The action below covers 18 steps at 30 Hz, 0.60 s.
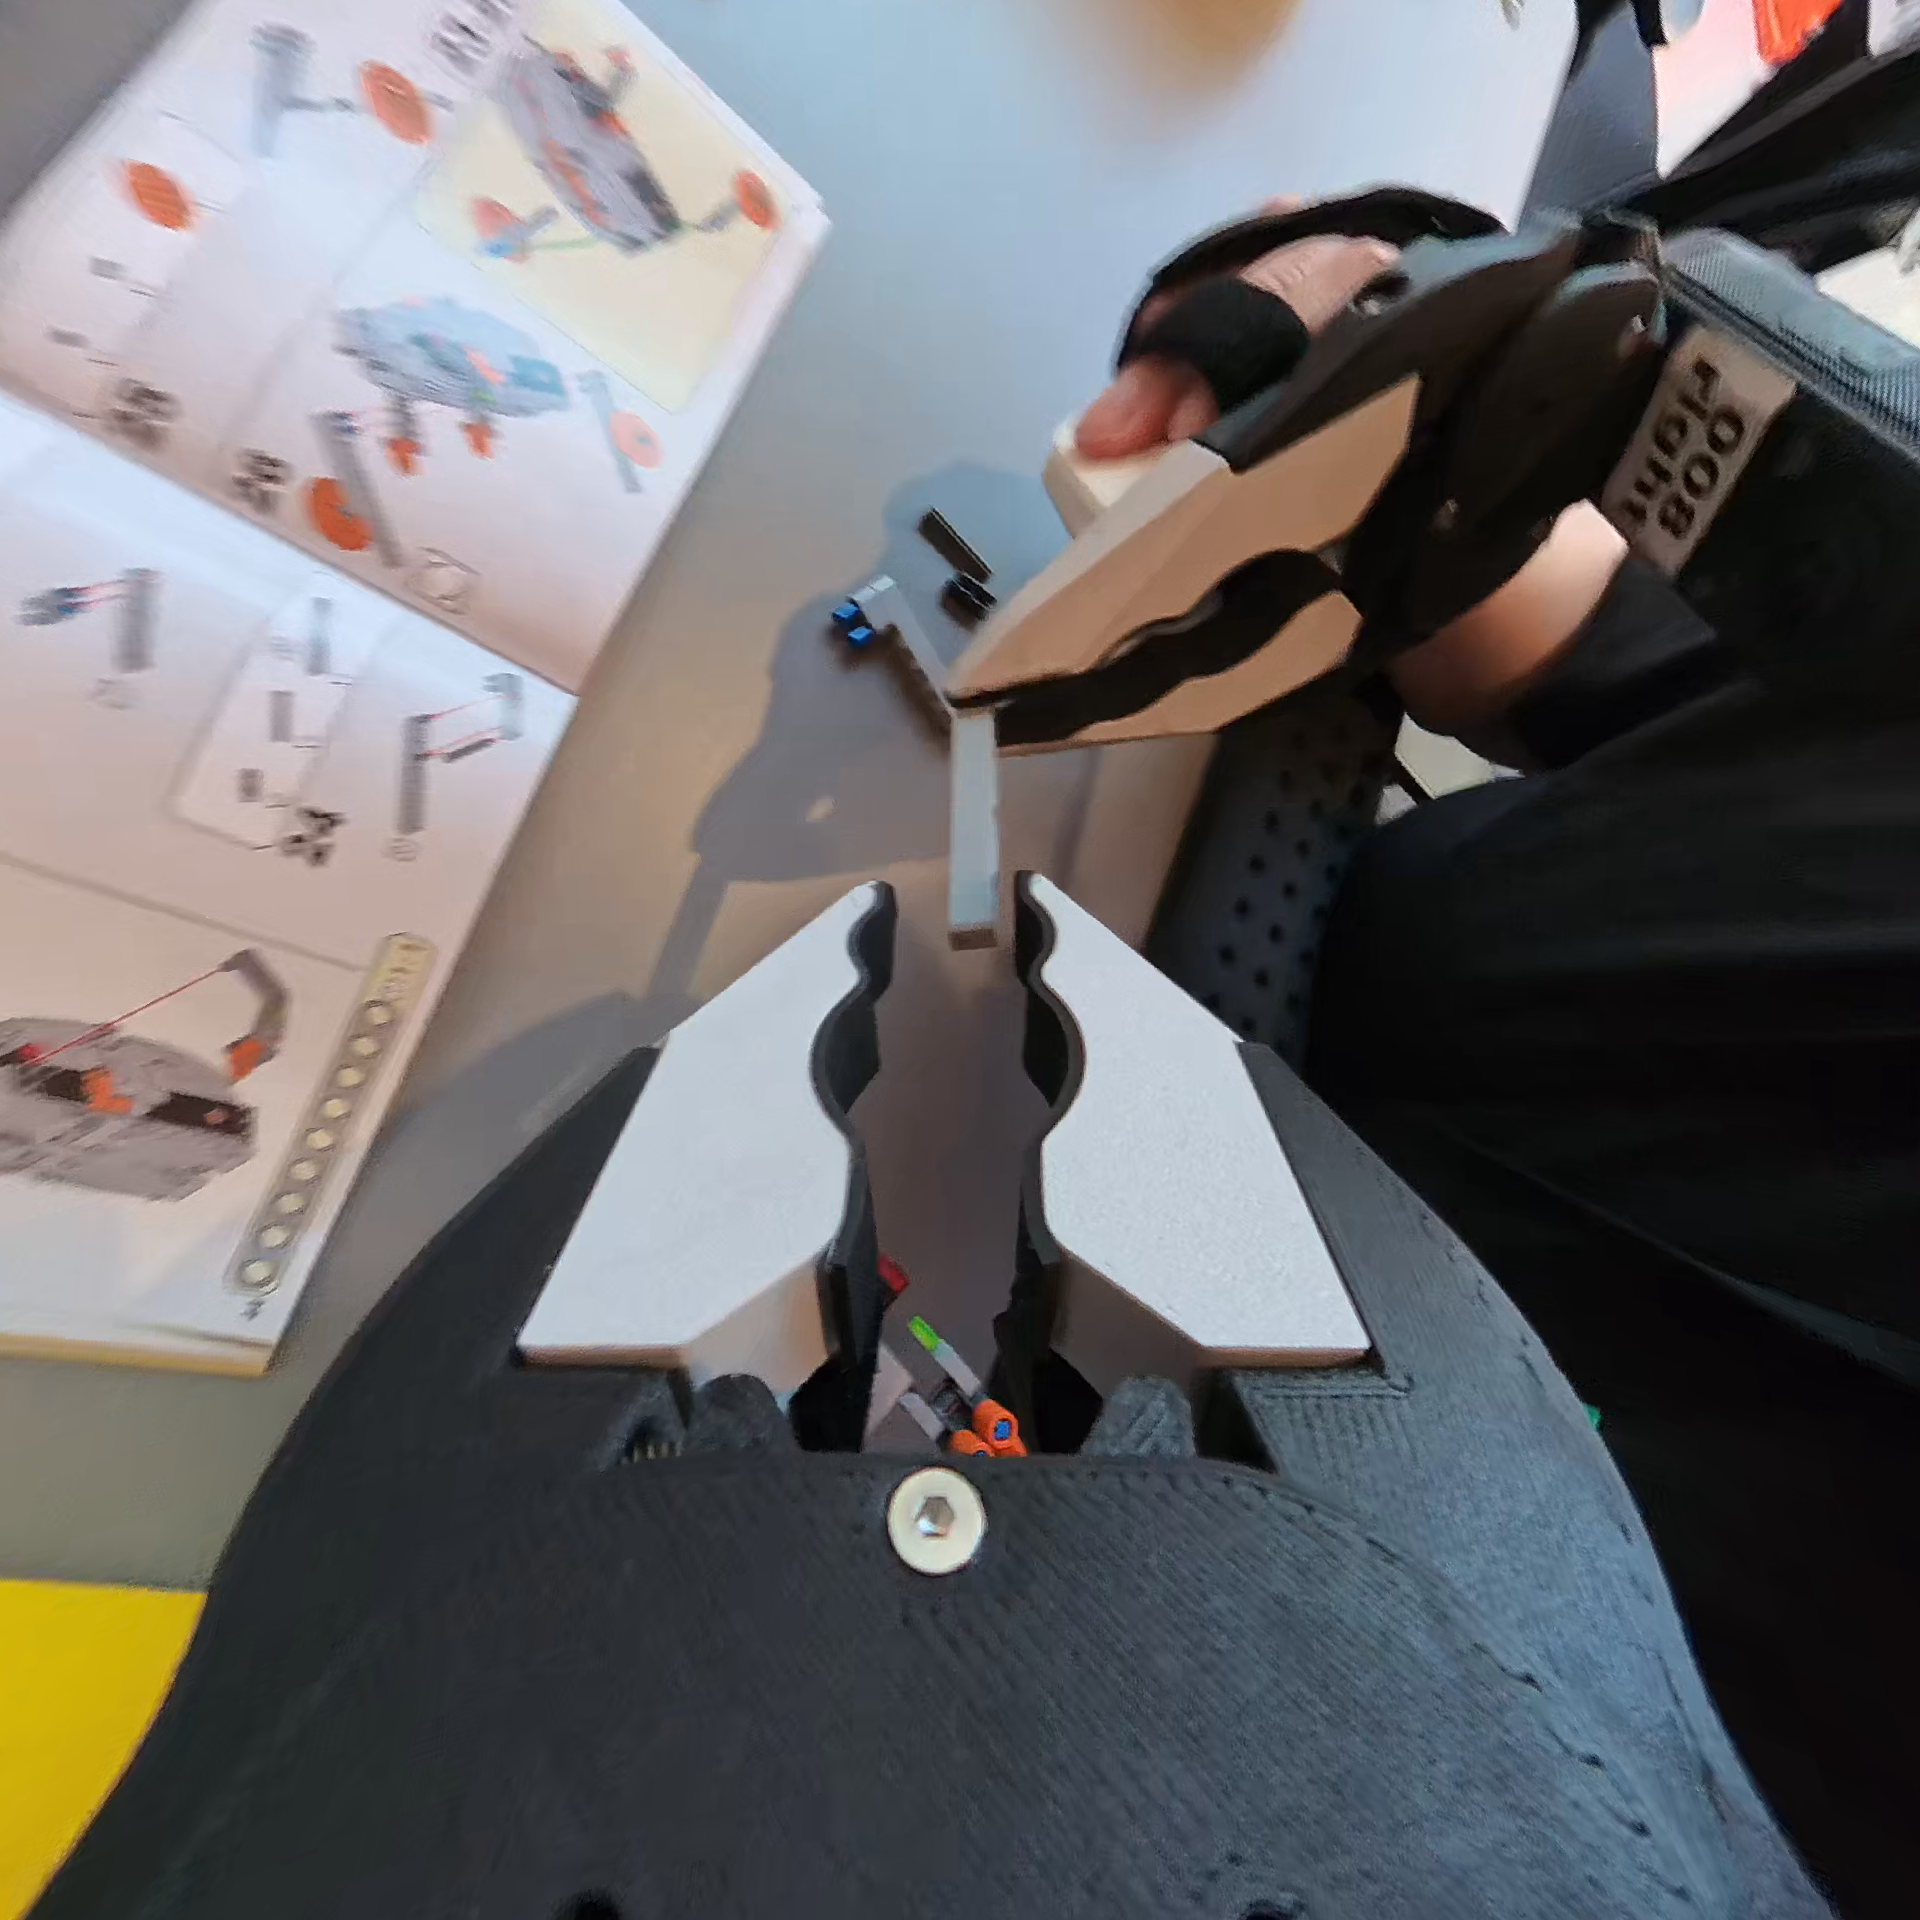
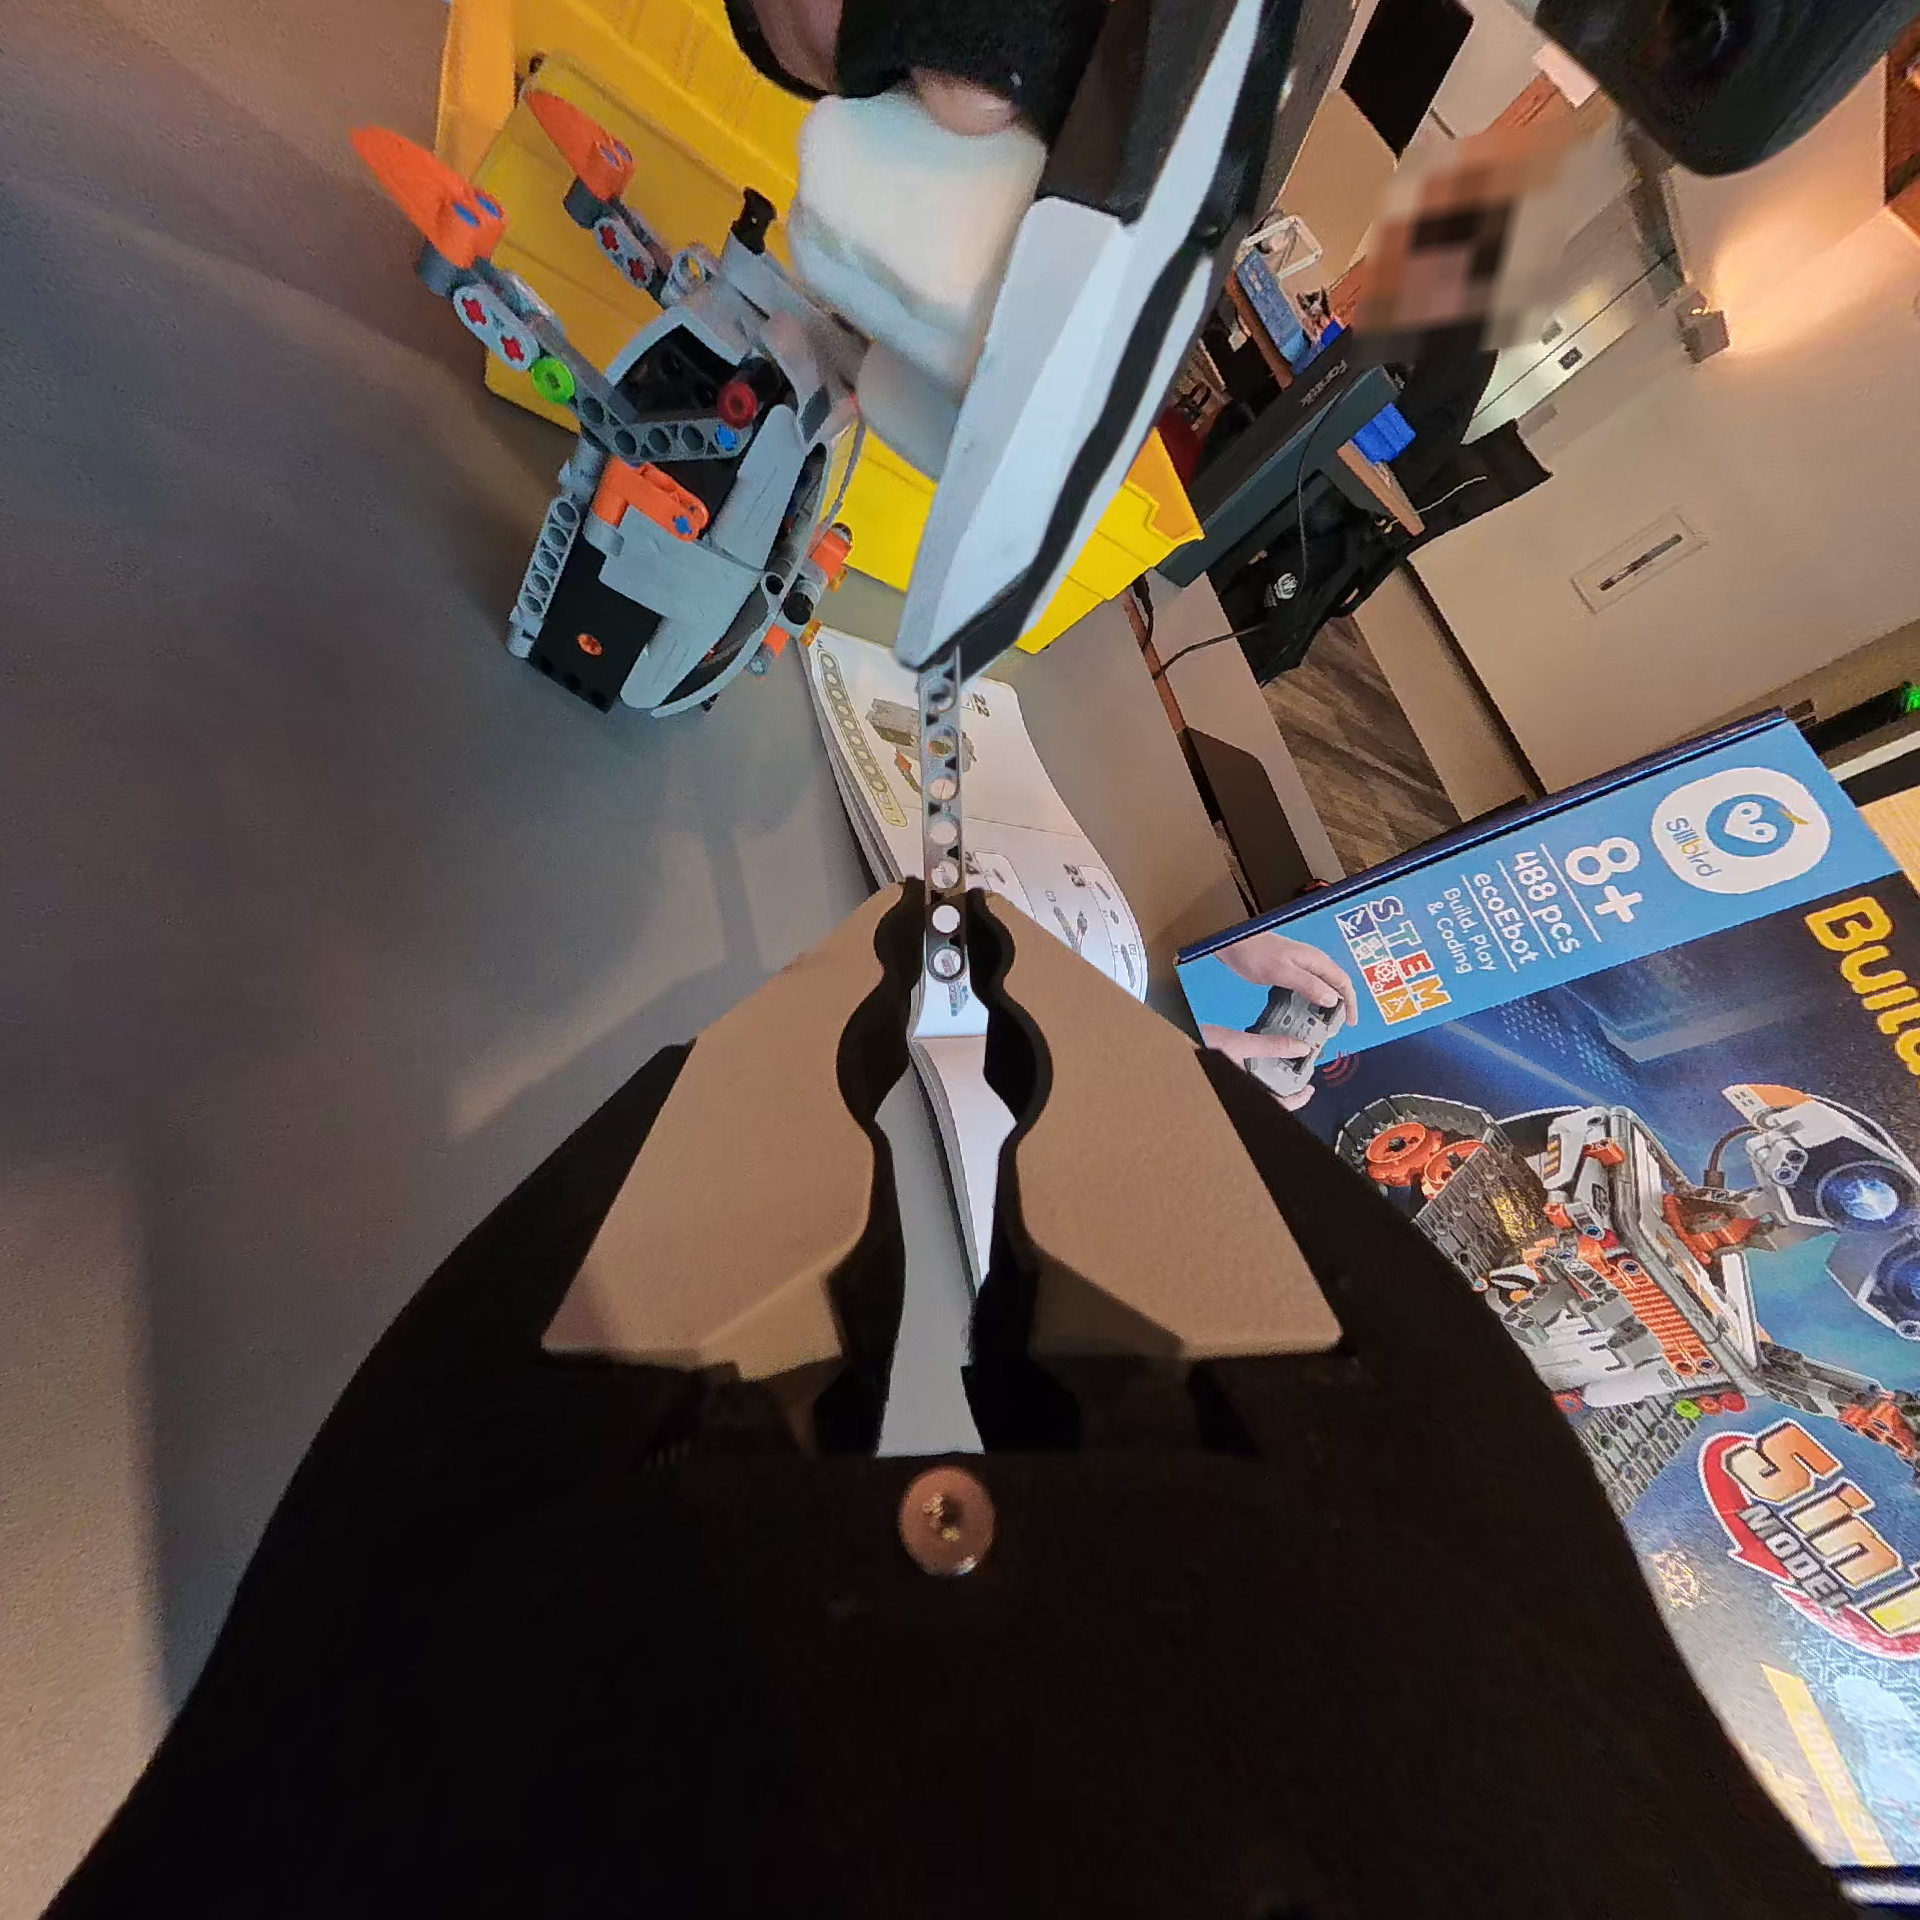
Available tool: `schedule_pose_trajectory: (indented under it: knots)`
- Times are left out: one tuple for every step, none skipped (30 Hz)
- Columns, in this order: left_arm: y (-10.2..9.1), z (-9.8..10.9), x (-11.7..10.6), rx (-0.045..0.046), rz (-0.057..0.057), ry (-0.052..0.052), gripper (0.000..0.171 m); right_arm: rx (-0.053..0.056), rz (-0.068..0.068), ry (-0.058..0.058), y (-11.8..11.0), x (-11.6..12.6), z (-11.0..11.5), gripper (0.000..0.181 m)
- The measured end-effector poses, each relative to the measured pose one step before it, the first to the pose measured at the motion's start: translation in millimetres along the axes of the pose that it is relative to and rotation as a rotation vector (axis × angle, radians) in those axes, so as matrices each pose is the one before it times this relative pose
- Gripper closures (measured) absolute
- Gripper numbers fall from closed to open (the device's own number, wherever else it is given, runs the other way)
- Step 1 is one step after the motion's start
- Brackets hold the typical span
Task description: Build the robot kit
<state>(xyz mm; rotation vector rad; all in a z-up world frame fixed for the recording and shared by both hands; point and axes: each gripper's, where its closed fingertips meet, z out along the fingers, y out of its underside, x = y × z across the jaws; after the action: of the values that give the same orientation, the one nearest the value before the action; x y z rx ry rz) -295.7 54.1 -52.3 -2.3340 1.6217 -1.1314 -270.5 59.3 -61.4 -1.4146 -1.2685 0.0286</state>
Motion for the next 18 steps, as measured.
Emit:
schedule_pose_trajectory:
  knots:
    - [2.56,2.59,1.71,-0.01912,0.0084,0.0025,0.154,0.0062,0.0036,0.0,-1.14,-0.09,-0.2,0.176]
    - [3.34,2.56,-0.78,-0.02358,0.0068,-0.0125,0.155,0.0058,0.0033,0.0005,-1.13,0.13,-0.19,0.176]
    - [2.45,2.12,-0.54,-0.01803,0.0049,-0.0104,0.156,0.0041,0.0026,-0.0011,-0.89,-0.25,-0.11,0.176]
    - [0.85,1.27,1.39,-0.00847,0.0054,0.0043,0.161,0.0037,0.0036,-0.0023,-0.54,-0.47,0.16,0.176]
    - [-0.3,0.37,1.58,-0.00002,0.004,0.0067,0.164,0.0009,0.0045,-0.0026,0.19,-0.49,0.33,0.176]
    - [-0.4,-0.22,0.16,0.00282,0.0004,0.0001,0.164,0.001,0.0012,0.0013,0.22,0.17,0.3,0.176]
    - [0.36,-0.25,0.25,-0.00136,-0.0033,0.0036,0.164,0.0061,-0.0004,0.0034,-0.48,0.39,-0.05,0.176]
    - [0.97,0.02,0.53,-0.00394,-0.0049,0.007,0.164,0.006,0.0004,-0.0004,-0.52,-0.34,0.11,0.176]
    - [1.08,0.0,0.07,-0.00476,-0.0056,0.0043,0.165,0.0045,0.0012,0.0008,-0.26,-0.27,0.46,0.176]
    - [0.96,0.08,-0.43,-0.00538,-0.0032,-0.0009,0.165,0.0017,-0.001,0.0039,0.08,-0.1,0.55,0.176]
    - [1.0,0.17,-0.53,-0.00603,0.0008,-0.0036,0.165,0.0003,-0.0064,0.01,0.09,0.63,0.57,0.175]
    - [0.74,-0.02,-0.21,-0.00419,0.003,-0.0038,0.165,-0.0004,-0.0104,0.0083,0.07,0.4,0.23,0.174]
    - [0.34,-0.25,-0.08,-0.00158,0.0022,-0.0028,0.166,0.0005,-0.0082,0.0018,0.04,-0.39,0.27,0.174]
    - [0.08,-0.38,0.2,0.00006,0.0015,-0.0012,0.166,-0.001,-0.0023,0.0034,0.32,0.19,0.26,0.174]
    - [-0.01,-0.63,0.08,0.00138,0.001,-0.0005,0.166,-0.0006,0.0014,0.0054,0.22,0.72,0.12,0.173]
    - [0.04,-0.73,0.07,0.00191,-0.0002,-0.0004,0.166,0.0015,0.0028,0.0034,0.06,0.71,0.02,0.171]
    - [0.2,-0.88,0.09,0.00108,-0.0009,0.0001,0.166,0.0014,0.0043,0.0034,0.02,0.83,-0.03,0.169]
    - [0.29,-1.05,0.09,0.00136,-0.0008,0.0,0.166,0.0,0.0061,0.0012,0.55,0.67,-0.08,0.168]
